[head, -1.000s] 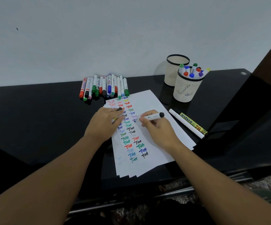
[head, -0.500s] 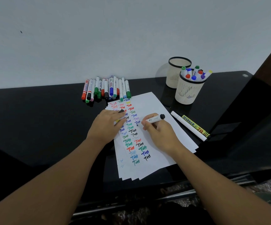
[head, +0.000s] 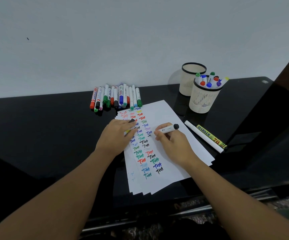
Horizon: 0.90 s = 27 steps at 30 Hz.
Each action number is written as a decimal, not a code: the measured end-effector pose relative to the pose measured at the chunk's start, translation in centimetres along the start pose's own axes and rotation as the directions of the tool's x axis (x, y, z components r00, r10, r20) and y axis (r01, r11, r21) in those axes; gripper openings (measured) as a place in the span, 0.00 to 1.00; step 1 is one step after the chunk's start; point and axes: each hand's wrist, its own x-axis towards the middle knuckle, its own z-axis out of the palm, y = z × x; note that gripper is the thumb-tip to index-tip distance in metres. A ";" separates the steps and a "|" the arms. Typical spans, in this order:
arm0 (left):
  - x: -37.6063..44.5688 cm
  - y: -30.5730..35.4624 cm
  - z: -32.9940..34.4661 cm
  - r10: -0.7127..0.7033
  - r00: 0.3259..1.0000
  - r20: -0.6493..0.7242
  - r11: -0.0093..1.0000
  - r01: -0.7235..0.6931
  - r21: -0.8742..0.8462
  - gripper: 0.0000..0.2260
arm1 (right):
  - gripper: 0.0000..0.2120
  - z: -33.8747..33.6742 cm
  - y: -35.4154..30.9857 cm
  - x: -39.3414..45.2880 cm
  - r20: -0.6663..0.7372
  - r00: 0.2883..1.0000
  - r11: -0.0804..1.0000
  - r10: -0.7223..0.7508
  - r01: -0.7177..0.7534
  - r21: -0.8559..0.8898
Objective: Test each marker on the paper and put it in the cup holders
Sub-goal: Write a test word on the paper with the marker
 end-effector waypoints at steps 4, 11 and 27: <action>0.1 -0.1 0.0 0.002 1.000 0.012 1.000 -0.002 0.004 0.17 | 0.08 0.0 -0.2 0.0 0.026 1.000 0.999 -0.005 0.006 -0.042; 0.0 -0.1 0.0 0.005 1.000 0.015 1.000 -0.005 0.003 0.17 | 0.08 -0.4 -0.6 -0.6 0.016 1.000 1.000 0.004 -0.004 0.012; -0.1 0.3 -0.3 -0.011 1.000 -0.001 0.999 0.011 -0.037 0.16 | 0.10 -0.3 -0.7 -0.5 -0.013 1.000 0.999 0.022 -0.023 -0.045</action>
